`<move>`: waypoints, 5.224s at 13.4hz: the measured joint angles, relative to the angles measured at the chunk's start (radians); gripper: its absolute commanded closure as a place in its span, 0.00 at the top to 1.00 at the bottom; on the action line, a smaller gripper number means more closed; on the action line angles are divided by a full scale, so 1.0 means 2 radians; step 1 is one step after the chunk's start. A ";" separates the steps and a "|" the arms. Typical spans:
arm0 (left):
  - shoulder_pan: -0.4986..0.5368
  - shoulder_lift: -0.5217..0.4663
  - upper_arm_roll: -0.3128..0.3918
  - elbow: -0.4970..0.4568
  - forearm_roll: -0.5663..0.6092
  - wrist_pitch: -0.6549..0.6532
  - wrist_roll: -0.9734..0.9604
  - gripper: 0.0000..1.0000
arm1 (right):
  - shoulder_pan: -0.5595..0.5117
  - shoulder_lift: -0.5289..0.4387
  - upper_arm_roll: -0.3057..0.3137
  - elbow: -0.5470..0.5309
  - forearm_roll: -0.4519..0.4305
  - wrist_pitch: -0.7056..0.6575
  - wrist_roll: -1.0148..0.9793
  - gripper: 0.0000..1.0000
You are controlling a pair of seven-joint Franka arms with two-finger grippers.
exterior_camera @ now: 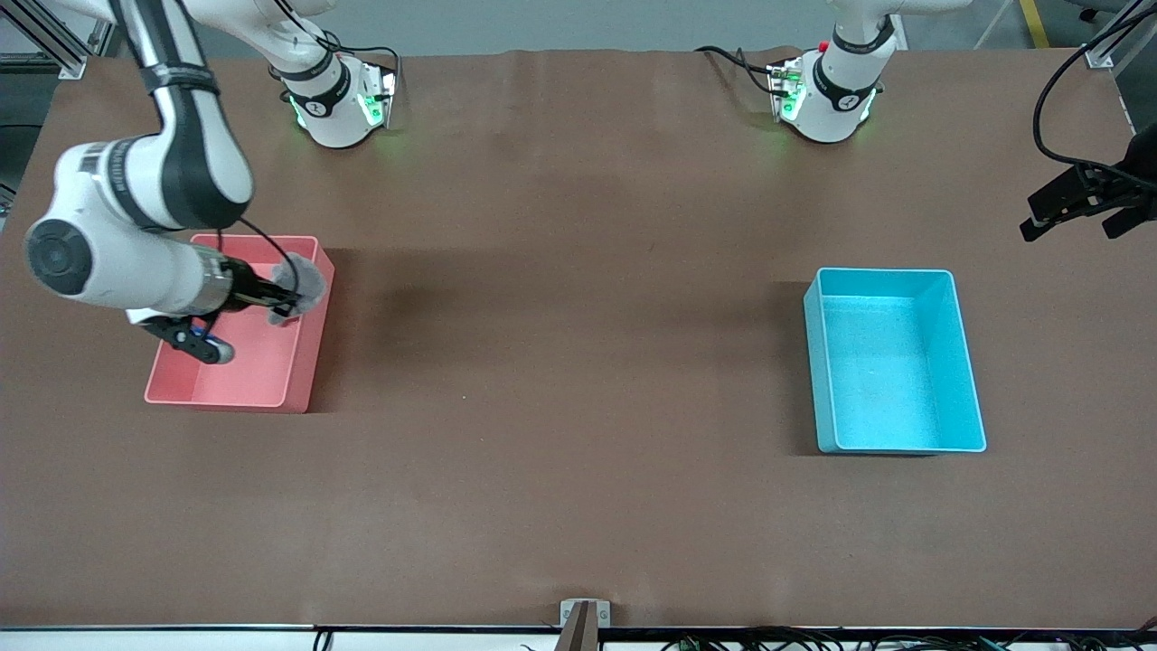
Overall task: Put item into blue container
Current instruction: 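Lift the grey toy out of the pink box with the right gripper, then set the toy down with the right gripper while the left gripper approaches, then grasp the toy with the left gripper while the right gripper grasps another toy, then lower the left gripper's toy into the blue box while the right gripper lifts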
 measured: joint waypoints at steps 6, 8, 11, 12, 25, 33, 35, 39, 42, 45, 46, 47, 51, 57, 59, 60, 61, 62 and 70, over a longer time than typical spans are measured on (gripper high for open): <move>0.001 0.024 -0.003 -0.001 0.000 0.000 0.000 1.00 | 0.174 0.100 0.001 -0.001 0.010 0.192 0.277 0.02; -0.004 0.035 -0.012 -0.003 -0.001 -0.001 -0.003 1.00 | 0.208 0.155 0.001 0.025 0.010 0.232 0.336 0.02; -0.018 0.066 -0.052 -0.005 -0.002 0.000 -0.058 1.00 | 0.238 0.228 0.000 0.091 0.010 0.246 0.400 0.02; -0.022 0.081 -0.071 -0.006 -0.002 0.002 -0.083 1.00 | 0.244 0.242 -0.001 0.108 0.010 0.247 0.410 0.02; -0.072 0.231 -0.173 -0.008 -0.002 0.182 -0.283 1.00 | 0.250 0.251 -0.011 0.128 0.010 0.251 0.425 1.00; -0.143 0.280 -0.175 -0.015 0.010 0.252 -0.367 1.00 | 0.152 0.171 -0.023 0.178 -0.003 0.053 0.216 1.00; -0.168 0.290 -0.175 -0.015 0.010 0.278 -0.402 1.00 | 0.102 0.124 -0.024 0.149 -0.007 0.033 0.111 1.00; -0.208 0.329 -0.175 0.007 0.010 0.323 -0.460 1.00 | -0.017 0.044 -0.026 0.050 -0.019 0.038 -0.079 1.00; -0.228 0.365 -0.175 0.042 0.010 0.360 -0.493 1.00 | -0.088 0.017 -0.026 -0.029 -0.019 0.090 -0.144 1.00; -0.247 0.399 -0.175 0.065 0.010 0.414 -0.511 1.00 | -0.102 0.003 -0.025 -0.115 -0.020 0.170 -0.154 1.00; -0.252 0.410 -0.175 0.067 0.010 0.435 -0.514 1.00 | -0.104 0.001 -0.024 -0.138 -0.020 0.187 -0.154 1.00; -0.256 0.419 -0.175 0.068 0.010 0.451 -0.515 1.00 | -0.105 0.001 -0.024 -0.157 -0.021 0.202 -0.154 1.00; -0.267 0.442 -0.176 0.074 0.006 0.467 -0.517 1.00 | -0.109 0.001 -0.022 -0.213 -0.021 0.250 -0.154 1.00; -0.275 0.460 -0.176 0.076 0.006 0.468 -0.517 1.00 | -0.109 0.010 -0.021 -0.229 -0.021 0.264 -0.154 1.00; -0.276 0.466 -0.176 0.076 0.006 0.468 -0.517 1.00 | -0.109 0.022 -0.021 -0.242 -0.021 0.290 -0.154 0.97; -0.276 0.468 -0.176 0.077 0.006 0.469 -0.517 0.99 | -0.109 0.029 -0.021 -0.245 -0.021 0.297 -0.154 0.92; -0.276 0.469 -0.176 0.077 0.006 0.470 -0.517 0.92 | -0.109 0.033 -0.021 -0.246 -0.021 0.300 -0.154 0.82; -0.276 0.470 -0.176 0.077 0.006 0.472 -0.517 0.77 | -0.109 0.036 -0.021 -0.246 -0.021 0.300 -0.154 0.67; -0.275 0.471 -0.176 0.084 0.006 0.497 -0.517 0.30 | -0.109 0.028 -0.020 -0.218 -0.021 0.248 -0.155 0.03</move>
